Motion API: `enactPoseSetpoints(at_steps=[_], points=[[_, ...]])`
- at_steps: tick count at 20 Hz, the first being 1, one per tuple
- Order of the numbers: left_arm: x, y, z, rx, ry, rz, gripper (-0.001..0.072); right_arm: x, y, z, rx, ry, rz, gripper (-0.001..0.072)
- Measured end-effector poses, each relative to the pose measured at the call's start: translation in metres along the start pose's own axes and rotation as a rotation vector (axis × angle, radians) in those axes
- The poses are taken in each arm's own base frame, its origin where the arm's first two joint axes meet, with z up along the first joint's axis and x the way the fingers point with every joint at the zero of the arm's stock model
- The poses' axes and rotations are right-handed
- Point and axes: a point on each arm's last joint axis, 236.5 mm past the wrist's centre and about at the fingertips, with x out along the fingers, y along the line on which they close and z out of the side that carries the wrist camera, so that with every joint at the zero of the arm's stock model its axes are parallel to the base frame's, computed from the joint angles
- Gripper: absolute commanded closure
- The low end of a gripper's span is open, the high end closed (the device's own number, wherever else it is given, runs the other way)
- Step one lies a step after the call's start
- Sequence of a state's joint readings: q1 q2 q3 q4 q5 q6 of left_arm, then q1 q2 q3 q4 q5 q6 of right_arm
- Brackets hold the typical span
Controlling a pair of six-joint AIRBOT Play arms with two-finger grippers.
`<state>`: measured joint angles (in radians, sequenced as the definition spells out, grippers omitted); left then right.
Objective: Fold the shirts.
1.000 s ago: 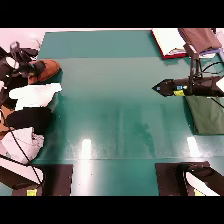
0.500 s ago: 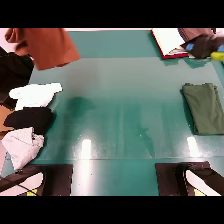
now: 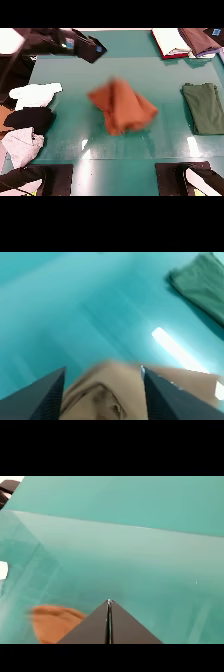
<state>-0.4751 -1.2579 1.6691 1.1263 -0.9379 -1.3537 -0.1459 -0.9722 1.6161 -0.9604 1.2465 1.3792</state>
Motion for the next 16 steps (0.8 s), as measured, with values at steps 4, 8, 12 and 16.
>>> enactPoseSetpoints(at_steps=[4, 8, 12, 16], points=[[0.018, 0.054, -0.041, -0.143, 0.107, 0.096, 0.015, -0.002, 0.002, -0.01, 0.0, 0.046, 0.007, 0.0691], [0.037, 0.092, -0.14, -0.307, 0.32, 0.148, 0.0149, -0.002, 0.003, -0.017, -0.001, 0.074, 0.013, 0.0691], [0.058, 0.072, -0.245, -0.461, 0.499, 0.092, 0.0149, -0.002, 0.004, -0.019, -0.001, 0.083, 0.014, 0.0691], [0.078, 0.033, -0.302, -0.505, 0.556, 0.043, 0.0149, -0.003, 0.004, -0.02, -0.001, 0.086, 0.015, 0.0691]])
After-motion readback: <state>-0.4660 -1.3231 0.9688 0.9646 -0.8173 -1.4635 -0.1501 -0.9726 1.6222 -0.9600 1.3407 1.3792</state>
